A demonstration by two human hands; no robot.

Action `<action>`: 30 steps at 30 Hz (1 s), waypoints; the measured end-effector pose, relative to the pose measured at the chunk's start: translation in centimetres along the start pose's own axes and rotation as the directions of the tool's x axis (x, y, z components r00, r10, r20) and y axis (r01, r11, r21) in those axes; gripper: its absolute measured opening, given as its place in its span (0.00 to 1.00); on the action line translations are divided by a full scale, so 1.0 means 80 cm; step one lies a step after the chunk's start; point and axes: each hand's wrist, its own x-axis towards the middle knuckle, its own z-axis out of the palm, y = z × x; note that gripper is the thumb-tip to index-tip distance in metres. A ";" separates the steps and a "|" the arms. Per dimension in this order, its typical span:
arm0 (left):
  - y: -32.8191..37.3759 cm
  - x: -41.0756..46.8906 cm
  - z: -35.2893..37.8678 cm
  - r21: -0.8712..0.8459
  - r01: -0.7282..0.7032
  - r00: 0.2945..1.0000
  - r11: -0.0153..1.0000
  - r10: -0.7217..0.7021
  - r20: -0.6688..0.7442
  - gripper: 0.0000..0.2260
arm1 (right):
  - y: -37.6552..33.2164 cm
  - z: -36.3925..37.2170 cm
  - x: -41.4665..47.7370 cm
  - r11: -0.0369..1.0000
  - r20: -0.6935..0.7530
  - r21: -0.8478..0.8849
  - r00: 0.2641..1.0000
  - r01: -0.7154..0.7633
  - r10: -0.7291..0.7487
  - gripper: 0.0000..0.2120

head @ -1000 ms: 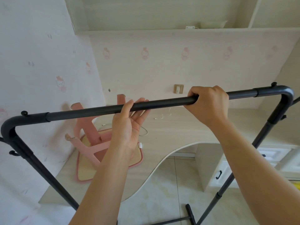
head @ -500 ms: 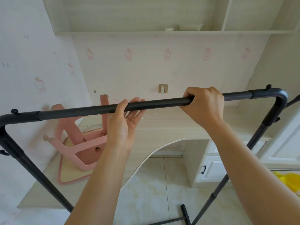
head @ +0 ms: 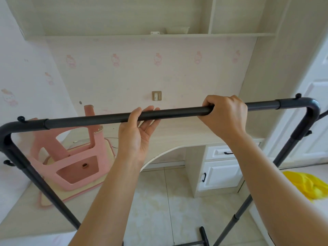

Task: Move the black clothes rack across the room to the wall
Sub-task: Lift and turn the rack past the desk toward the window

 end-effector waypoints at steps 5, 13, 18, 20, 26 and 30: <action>-0.027 -0.011 0.019 -0.011 0.055 0.998 0.998 -0.054 0.032 0.05 | 0.032 -0.025 -0.015 0.998 -0.026 -0.039 0.999 -0.043 0.042 0.07; -0.059 -0.032 0.052 0.006 0.156 0.985 0.988 -0.156 0.079 0.18 | 0.073 -0.063 -0.036 0.985 -0.043 -0.133 0.994 -0.105 0.100 0.07; -0.077 -0.035 0.075 0.019 0.216 0.965 0.976 -0.217 0.145 0.12 | 0.096 -0.086 -0.043 0.965 -0.075 -0.205 0.986 -0.164 0.152 0.07; -0.090 -0.036 0.088 0.016 0.253 0.953 0.967 -0.252 0.169 0.10 | 0.108 -0.104 -0.050 0.951 -0.075 -0.234 0.979 -0.202 0.190 0.07; -0.125 -0.039 0.128 0.061 0.372 0.881 0.926 -0.373 0.293 0.21 | 0.143 -0.144 -0.069 0.873 -0.172 -0.366 0.946 -0.321 0.276 0.06; -0.133 -0.034 0.135 0.060 0.396 0.862 0.916 -0.393 0.321 0.11 | 0.145 -0.151 -0.072 0.857 -0.168 -0.393 0.943 -0.332 0.289 0.06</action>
